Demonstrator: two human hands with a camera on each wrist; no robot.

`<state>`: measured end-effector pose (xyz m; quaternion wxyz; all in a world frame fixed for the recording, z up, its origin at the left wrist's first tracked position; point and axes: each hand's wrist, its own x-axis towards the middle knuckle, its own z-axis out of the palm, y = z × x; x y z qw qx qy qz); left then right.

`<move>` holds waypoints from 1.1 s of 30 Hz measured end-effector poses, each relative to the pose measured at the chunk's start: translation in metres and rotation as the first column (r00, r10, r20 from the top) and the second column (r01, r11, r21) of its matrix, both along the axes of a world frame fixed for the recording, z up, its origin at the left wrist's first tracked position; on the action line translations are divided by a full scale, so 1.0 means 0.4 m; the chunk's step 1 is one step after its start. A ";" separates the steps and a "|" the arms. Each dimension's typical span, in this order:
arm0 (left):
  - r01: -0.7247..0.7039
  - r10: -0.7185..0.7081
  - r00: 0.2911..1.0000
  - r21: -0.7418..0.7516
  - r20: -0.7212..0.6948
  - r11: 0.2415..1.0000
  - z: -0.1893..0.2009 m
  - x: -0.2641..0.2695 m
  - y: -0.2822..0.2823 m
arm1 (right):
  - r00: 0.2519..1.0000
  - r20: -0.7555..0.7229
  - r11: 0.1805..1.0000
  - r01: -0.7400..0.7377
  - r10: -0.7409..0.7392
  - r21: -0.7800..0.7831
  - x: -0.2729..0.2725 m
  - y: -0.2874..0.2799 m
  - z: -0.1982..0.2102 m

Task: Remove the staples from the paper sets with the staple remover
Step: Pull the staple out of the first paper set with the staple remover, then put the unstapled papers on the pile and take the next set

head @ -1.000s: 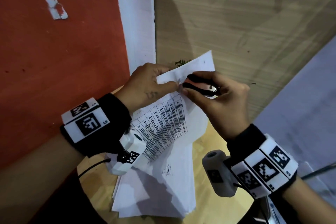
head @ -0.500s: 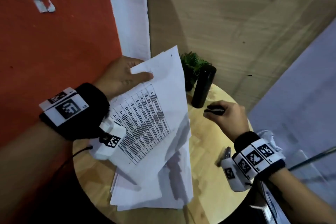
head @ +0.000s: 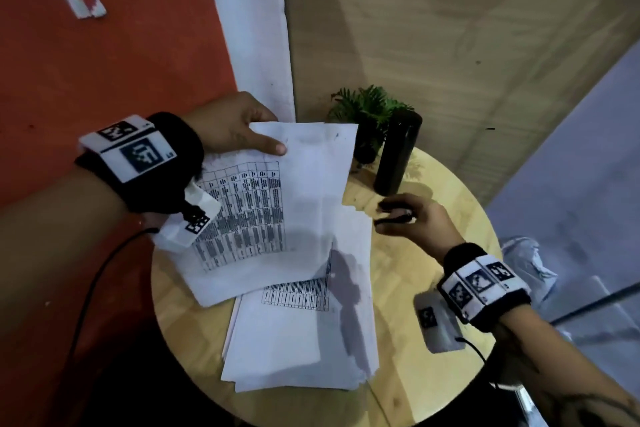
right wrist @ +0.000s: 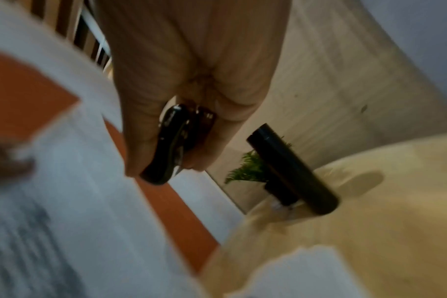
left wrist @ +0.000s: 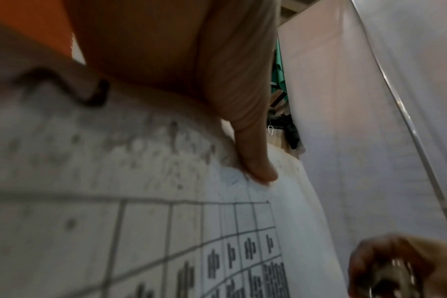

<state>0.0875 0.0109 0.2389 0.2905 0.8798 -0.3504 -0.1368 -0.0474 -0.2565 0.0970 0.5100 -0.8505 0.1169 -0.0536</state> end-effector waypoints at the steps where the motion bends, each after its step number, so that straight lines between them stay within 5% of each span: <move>1: 0.020 -0.020 1.000 0.015 0.002 1.000 -0.003 0.006 -0.006 | 0.998 0.037 0.976 -0.059 0.052 0.208 -0.001 0.021 0.034; 3: 0.052 -0.054 0.998 0.061 0.023 0.997 -0.004 0.009 -0.016 | 0.982 0.100 0.886 -0.186 0.158 0.424 0.003 0.057 0.084; 10: 0.065 -0.061 0.992 -0.029 0.114 0.997 -0.012 0.018 -0.025 | 0.915 0.102 0.813 -0.396 0.391 0.427 0.046 0.129 0.123; 15: -0.162 0.192 0.965 -0.174 0.177 0.971 -0.004 0.041 0.063 | 0.918 0.188 0.785 -0.397 0.350 0.475 0.048 0.094 0.138; 17: -0.327 0.337 0.941 -0.367 -0.037 0.871 -0.040 0.070 0.145 | 0.905 0.227 0.729 -0.425 0.360 0.537 0.044 0.064 0.157; 19: -0.493 0.262 0.851 -0.521 -0.454 0.697 -0.121 0.068 0.198 | 0.883 0.273 0.659 -0.467 0.382 0.590 0.045 0.048 0.171; 20: -0.542 0.197 0.786 -0.499 -0.586 0.676 -0.177 0.047 0.207 | 0.874 0.286 0.629 -0.482 0.392 0.610 0.048 0.050 0.177; 23: -0.488 0.080 0.702 -0.397 -0.707 0.777 -0.319 -0.052 0.177 | 0.863 0.307 0.550 -0.495 0.400 0.673 0.070 0.077 0.175; 26: -0.553 -0.003 0.657 -0.485 -0.754 0.678 -0.336 -0.088 0.154 | 0.907 0.253 0.512 -0.402 0.337 0.759 0.103 0.110 0.139; 29: -0.703 0.221 0.623 -0.414 -0.750 0.578 -0.339 -0.062 0.169 | 0.967 0.093 0.583 -0.218 0.236 0.783 0.129 0.141 0.059; 33: -0.760 0.413 0.514 -0.176 -0.752 0.626 -0.445 -0.079 0.188 | 0.989 -0.084 0.554 0.003 0.121 0.833 0.125 0.208 -0.034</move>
